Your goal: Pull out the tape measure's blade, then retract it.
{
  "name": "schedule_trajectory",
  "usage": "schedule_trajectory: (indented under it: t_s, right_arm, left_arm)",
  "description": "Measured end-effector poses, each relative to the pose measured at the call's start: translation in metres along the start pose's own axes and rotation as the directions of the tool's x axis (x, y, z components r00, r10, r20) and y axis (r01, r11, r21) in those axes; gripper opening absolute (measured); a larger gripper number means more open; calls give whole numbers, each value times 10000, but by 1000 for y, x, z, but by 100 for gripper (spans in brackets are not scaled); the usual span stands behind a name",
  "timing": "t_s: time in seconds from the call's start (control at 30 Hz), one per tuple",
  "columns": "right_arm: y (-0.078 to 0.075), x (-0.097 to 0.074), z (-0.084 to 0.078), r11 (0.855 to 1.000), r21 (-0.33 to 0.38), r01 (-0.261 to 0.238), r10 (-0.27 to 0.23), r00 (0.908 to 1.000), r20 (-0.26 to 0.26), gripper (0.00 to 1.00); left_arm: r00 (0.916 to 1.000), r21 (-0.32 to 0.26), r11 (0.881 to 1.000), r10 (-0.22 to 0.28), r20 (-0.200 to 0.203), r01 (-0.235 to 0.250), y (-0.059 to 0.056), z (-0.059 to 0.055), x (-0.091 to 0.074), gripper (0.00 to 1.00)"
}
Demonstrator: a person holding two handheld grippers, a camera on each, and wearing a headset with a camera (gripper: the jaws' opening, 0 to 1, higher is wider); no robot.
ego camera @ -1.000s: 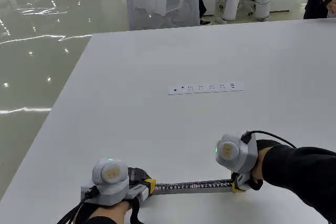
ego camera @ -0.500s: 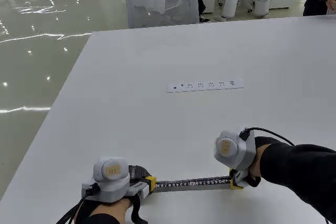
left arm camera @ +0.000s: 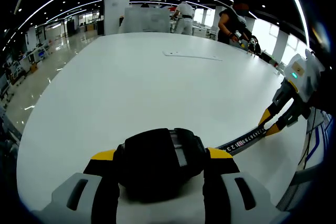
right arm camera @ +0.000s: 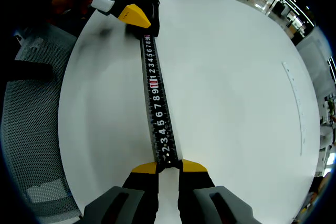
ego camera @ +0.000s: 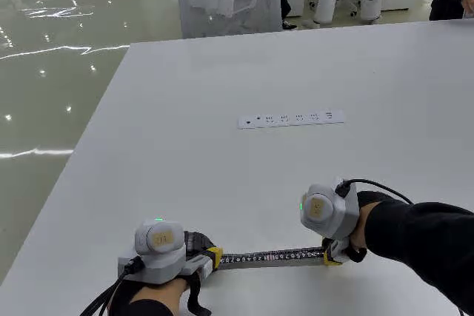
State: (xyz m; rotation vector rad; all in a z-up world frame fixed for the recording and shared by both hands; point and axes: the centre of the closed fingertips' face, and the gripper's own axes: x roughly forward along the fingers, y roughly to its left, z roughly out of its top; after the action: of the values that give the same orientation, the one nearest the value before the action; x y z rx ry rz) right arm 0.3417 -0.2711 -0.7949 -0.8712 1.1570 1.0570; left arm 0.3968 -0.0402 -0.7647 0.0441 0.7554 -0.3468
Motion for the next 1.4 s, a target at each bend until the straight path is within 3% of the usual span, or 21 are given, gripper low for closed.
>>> schedule_trajectory:
  t_s: [0.53, 1.17, 1.4]
  right_arm:
    - [3, 3, 11, 9997, -162, 163, -161, 9998, 90, 9]
    - [3, 5, 16, 9993, -366, -88, 89, 10000, 15, 8]
    - [4, 5, 19, 9989, -443, -143, 156, 9995, 281, 8]
  left_arm:
    - [10000, 10, 10000, 17, -25, -17, 0, -1, -1, 60]
    - [10000, 6, 10000, 21, -41, -21, 1, 0, -1, 60]
    - [9999, -2, 10000, 4, -106, -4, 0, -1, 0, 60]
